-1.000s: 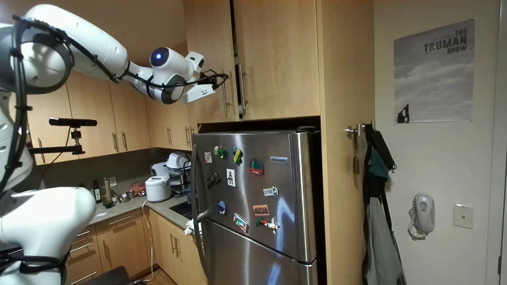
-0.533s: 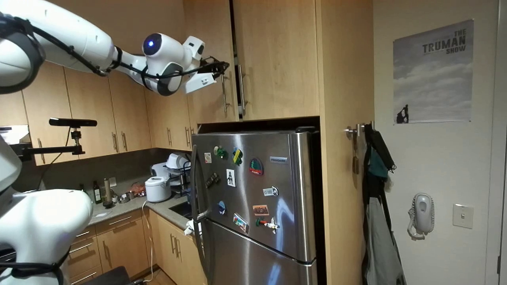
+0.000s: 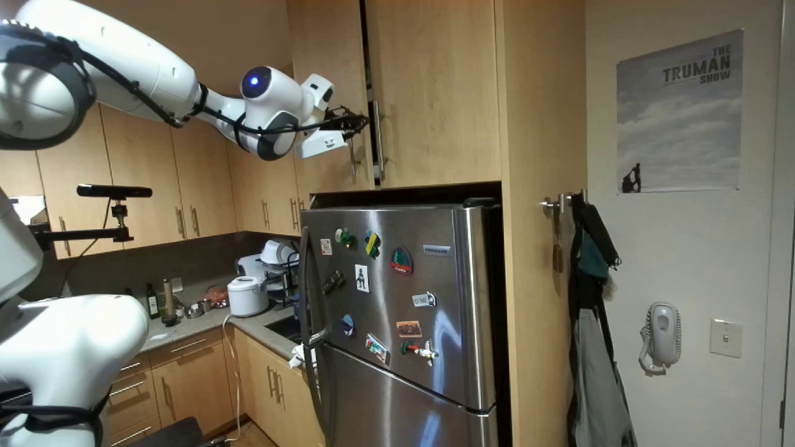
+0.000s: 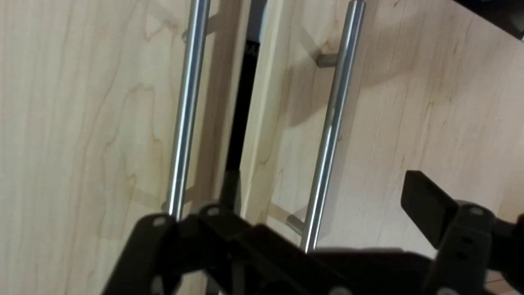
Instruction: Open the left cabinet door above the fridge
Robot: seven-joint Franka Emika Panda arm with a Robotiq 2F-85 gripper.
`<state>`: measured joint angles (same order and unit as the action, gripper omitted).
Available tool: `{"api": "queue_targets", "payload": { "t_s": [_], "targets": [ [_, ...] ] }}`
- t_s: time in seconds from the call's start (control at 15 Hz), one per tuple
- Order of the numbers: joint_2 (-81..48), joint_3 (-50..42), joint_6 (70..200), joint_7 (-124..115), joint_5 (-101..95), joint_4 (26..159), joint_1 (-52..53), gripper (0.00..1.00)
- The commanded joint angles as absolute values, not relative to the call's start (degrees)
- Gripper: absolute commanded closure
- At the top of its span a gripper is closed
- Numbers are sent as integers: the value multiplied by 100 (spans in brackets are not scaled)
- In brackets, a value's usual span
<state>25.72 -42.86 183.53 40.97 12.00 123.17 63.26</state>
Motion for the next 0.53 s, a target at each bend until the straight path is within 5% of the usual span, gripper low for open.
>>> {"api": "queue_targets", "payload": {
  "t_s": [0.0, 0.47],
  "targets": [
    [2300, -4692, 18179, 4136, 1275, 12041, 6823, 0],
    [2095, -5616, 18206, 4183, 1267, 11703, 7785, 0]
  ]
}}
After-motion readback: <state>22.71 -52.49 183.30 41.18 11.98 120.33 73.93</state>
